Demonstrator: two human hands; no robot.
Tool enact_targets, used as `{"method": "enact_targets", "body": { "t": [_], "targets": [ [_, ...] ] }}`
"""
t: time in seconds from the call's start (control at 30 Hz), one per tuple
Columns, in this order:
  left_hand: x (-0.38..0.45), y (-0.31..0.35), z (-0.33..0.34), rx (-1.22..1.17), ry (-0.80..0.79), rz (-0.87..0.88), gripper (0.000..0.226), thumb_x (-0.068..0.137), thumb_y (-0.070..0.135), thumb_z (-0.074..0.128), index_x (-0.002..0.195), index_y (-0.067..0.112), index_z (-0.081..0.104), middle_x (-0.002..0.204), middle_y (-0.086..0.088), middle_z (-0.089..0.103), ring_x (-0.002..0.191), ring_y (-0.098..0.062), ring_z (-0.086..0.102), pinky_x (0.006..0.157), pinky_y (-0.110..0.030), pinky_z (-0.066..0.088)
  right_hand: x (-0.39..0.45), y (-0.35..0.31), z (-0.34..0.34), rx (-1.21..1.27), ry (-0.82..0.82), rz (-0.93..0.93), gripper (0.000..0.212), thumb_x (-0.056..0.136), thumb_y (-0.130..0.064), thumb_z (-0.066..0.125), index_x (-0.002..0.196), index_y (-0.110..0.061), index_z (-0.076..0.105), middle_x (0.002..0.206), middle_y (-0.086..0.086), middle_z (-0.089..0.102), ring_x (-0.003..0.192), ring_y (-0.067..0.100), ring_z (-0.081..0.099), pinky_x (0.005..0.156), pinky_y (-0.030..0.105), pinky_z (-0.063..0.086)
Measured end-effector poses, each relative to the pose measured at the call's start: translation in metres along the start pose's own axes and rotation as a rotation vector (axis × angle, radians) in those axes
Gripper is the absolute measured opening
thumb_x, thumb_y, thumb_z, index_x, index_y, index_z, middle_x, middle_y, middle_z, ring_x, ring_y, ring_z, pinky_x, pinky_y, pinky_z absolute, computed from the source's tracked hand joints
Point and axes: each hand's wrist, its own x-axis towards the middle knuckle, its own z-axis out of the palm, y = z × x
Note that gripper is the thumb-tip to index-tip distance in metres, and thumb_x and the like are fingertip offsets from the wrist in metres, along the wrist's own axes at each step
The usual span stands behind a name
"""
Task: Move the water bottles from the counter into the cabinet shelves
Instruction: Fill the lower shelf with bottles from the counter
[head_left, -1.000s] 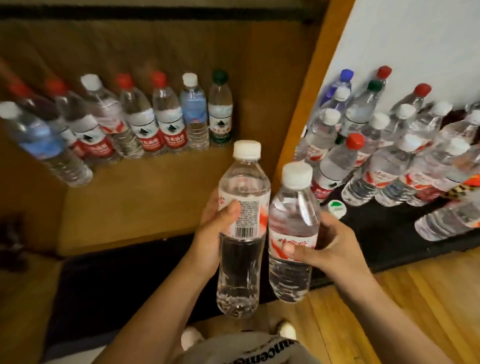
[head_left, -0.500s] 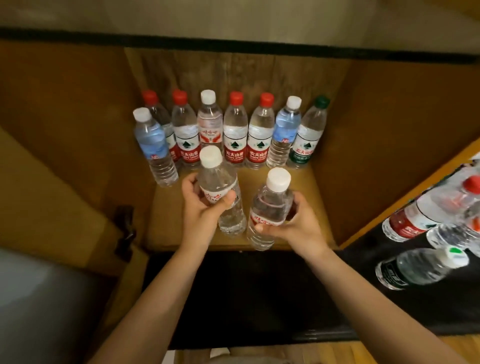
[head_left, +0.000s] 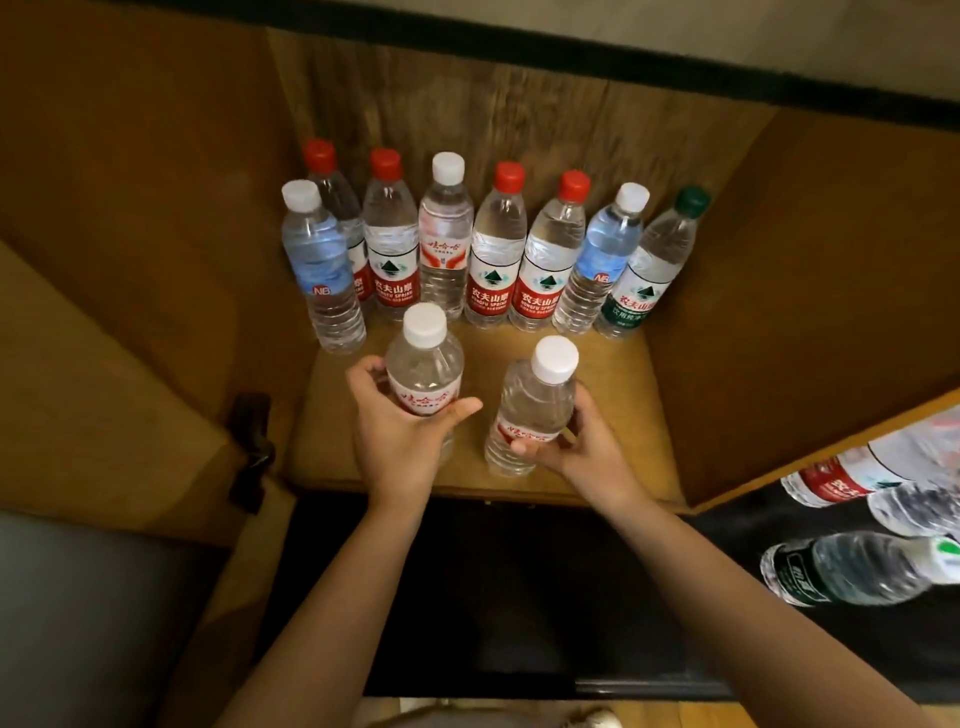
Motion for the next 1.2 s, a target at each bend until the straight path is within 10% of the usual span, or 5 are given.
{"method": "enact_targets", "body": {
  "t": [0.27, 0.4, 0.8, 1.2],
  "targets": [
    [-0.01, -0.045, -0.002, 0.028, -0.025, -0.166, 0.068, 0.057, 0.011, 0.085, 0.108, 0.032, 0.046, 0.108, 0.013, 0.059, 0.1, -0.006, 0.057, 0.071, -0.014, 0.041, -0.004, 0.013, 0.01, -0.069, 0.032, 0.078, 0.072, 0.074, -0.018, 0.076, 0.134, -0.023, 0.037, 0.106, -0.026, 0.055, 0.091, -0.018, 0.051, 0.081, 0.004, 0.042],
    [-0.006, -0.046, 0.006, 0.021, 0.032, -0.143, 0.065, 0.057, 0.012, 0.084, 0.107, 0.033, 0.047, 0.11, 0.011, 0.061, 0.098, -0.004, 0.058, 0.075, -0.017, 0.045, 0.01, 0.007, 0.02, -0.081, 0.023, 0.091, 0.07, 0.075, -0.011, 0.074, 0.134, -0.019, 0.037, 0.108, -0.018, 0.059, 0.102, 0.0, 0.057, 0.095, 0.026, 0.045],
    [0.08, -0.047, 0.032, -0.041, 0.201, -0.085, 0.048, 0.065, -0.005, 0.076, 0.101, 0.016, 0.052, 0.112, -0.012, 0.061, 0.101, -0.023, 0.06, 0.089, -0.048, 0.051, 0.103, -0.027, 0.068, -0.251, 0.002, 0.065, 0.057, 0.087, -0.006, 0.059, 0.136, -0.015, 0.029, 0.127, 0.009, 0.058, 0.117, 0.025, 0.054, 0.084, 0.025, 0.04],
    [0.12, -0.032, 0.046, 0.056, 0.362, -0.108, 0.045, 0.068, -0.004, 0.071, 0.108, 0.005, 0.055, 0.109, -0.008, 0.059, 0.103, -0.023, 0.058, 0.087, -0.029, 0.047, 0.154, -0.046, 0.086, -0.273, 0.012, 0.13, 0.063, 0.087, -0.007, 0.058, 0.139, -0.014, 0.023, 0.13, 0.013, 0.053, 0.12, 0.029, 0.049, 0.097, 0.037, 0.04]
  ]
}}
